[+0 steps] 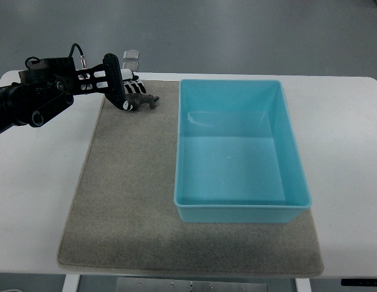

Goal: Place brown hippo in blue box with left hand
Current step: 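Close the left hand fingers around the hippo's body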

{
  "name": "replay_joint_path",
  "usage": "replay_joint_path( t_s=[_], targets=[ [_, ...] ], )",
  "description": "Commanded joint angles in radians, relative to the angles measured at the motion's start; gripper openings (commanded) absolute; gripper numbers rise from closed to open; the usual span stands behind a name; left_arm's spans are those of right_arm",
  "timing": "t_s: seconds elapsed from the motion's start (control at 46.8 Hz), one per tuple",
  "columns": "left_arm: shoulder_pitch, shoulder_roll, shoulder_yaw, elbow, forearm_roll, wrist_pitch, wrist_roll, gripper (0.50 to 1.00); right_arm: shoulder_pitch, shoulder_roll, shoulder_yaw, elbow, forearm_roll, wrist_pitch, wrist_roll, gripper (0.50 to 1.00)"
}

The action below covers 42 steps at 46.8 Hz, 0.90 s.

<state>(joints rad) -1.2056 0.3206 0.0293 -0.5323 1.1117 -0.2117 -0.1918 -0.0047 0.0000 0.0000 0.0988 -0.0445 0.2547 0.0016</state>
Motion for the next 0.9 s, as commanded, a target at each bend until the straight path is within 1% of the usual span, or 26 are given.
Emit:
replay_joint_path(
  t_s=[0.0, 0.876],
  targets=[
    [-0.002, 0.000, 0.000, -0.002, 0.000, 0.000, 0.000, 0.500, 0.000, 0.000, 0.000, 0.001, 0.000, 0.000, 0.000, 0.936],
    [0.003, 0.003, -0.003, -0.002, -0.019, 0.000, 0.000, 0.500, 0.000, 0.000, 0.000, -0.001, 0.000, 0.000, 0.000, 0.936]
  ],
)
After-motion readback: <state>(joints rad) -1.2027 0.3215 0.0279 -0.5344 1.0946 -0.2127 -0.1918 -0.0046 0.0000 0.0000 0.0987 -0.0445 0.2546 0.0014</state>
